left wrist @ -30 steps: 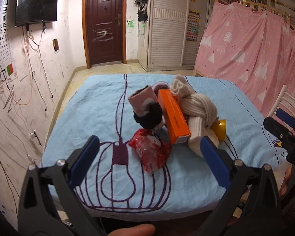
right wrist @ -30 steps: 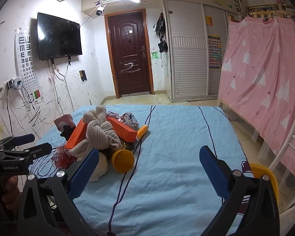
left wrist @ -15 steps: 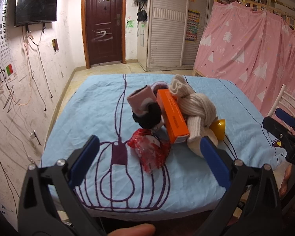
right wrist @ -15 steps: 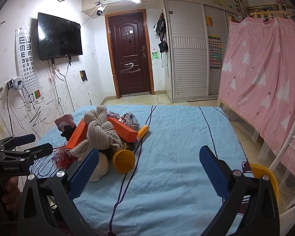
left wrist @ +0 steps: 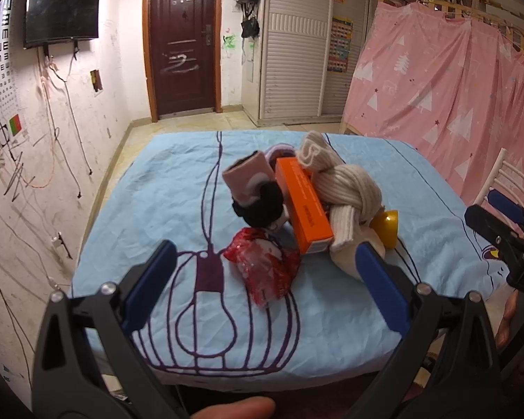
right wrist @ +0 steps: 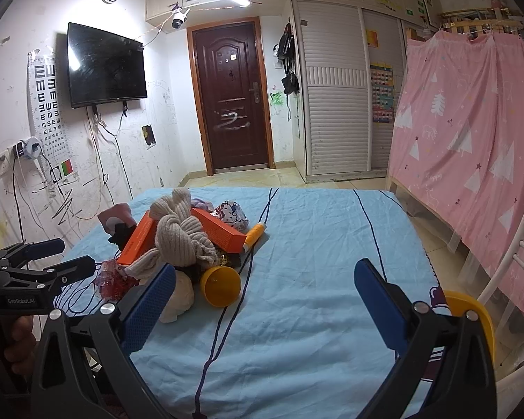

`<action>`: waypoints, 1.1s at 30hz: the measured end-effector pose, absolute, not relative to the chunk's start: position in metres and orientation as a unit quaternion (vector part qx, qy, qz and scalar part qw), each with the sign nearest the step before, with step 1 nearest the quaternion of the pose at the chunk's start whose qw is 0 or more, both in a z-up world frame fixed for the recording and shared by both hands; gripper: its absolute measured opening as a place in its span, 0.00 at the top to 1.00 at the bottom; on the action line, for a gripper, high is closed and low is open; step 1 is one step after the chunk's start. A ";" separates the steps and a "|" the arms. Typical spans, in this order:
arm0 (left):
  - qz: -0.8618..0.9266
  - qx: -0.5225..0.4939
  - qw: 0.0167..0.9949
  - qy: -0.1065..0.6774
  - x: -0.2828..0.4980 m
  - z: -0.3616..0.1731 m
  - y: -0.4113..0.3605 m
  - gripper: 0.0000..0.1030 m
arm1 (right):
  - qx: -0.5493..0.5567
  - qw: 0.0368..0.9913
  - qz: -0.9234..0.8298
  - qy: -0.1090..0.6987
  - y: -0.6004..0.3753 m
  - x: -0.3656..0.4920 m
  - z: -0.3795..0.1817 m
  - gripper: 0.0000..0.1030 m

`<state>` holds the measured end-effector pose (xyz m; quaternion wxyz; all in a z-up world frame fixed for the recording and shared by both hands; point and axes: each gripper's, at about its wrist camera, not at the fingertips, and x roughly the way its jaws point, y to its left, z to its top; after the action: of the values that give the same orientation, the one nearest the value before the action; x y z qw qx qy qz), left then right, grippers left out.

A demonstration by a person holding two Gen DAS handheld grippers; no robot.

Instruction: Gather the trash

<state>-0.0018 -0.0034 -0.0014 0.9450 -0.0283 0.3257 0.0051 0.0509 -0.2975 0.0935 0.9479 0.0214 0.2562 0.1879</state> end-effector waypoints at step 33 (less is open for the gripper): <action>0.002 -0.033 0.941 0.337 0.003 -0.012 -0.008 0.05 | 0.018 0.945 0.191 0.263 -0.294 0.054 0.087 0.08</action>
<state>0.0028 -0.0079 -0.0122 0.9411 -0.0330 0.3365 0.0022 0.0536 -0.2937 0.0868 0.9454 0.0184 0.2633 0.1912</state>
